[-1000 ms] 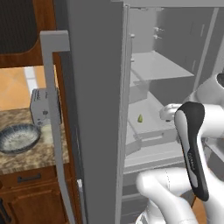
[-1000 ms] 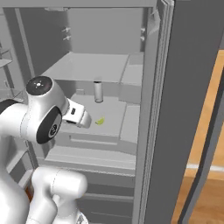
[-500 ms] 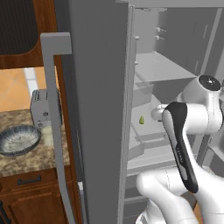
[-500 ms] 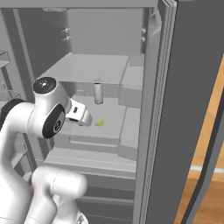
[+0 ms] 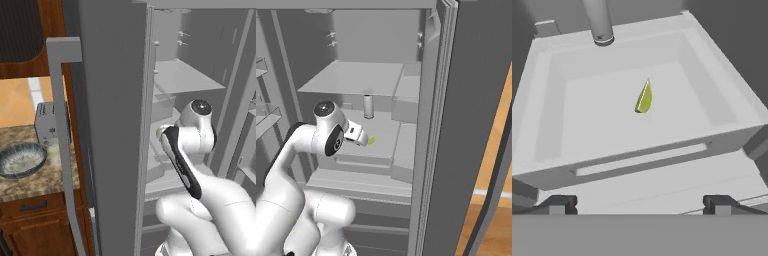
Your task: Grab a lemon wedge from the fridge and one ice cube from the ice bowl, and put them in the glass of lemonade.
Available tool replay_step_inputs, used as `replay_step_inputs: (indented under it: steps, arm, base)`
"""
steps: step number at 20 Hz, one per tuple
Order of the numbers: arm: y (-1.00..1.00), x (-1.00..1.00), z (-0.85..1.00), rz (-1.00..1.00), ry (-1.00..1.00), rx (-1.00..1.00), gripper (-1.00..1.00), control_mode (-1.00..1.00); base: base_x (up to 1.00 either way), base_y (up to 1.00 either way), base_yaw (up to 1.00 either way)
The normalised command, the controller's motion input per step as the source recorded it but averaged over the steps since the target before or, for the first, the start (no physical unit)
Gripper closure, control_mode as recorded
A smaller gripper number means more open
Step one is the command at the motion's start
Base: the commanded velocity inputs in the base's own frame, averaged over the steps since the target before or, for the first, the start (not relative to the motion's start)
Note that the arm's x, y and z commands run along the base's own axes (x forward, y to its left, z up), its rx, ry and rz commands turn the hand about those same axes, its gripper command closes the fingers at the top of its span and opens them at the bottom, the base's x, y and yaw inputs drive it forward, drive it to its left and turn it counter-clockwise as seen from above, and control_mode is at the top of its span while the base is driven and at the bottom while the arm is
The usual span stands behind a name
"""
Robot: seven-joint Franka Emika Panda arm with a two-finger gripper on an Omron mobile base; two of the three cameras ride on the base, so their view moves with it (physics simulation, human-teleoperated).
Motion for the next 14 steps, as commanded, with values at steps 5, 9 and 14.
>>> replay_step_inputs:
  steps: [5,9,14]
  arm:
    - [-0.19,0.45,-0.03,-0.06,0.08,0.03,-1.0,-1.0]
    - [-0.32,0.67,0.0,-0.07,0.15,0.04,-1.0,-1.0]
    - [0.0,0.19,-0.19,-0.03,0.1,0.0,-1.0,-1.0]
  base:
    - [0.0,0.0,0.0]
    - [0.0,0.0,0.0]
    - [0.0,0.0,0.0]
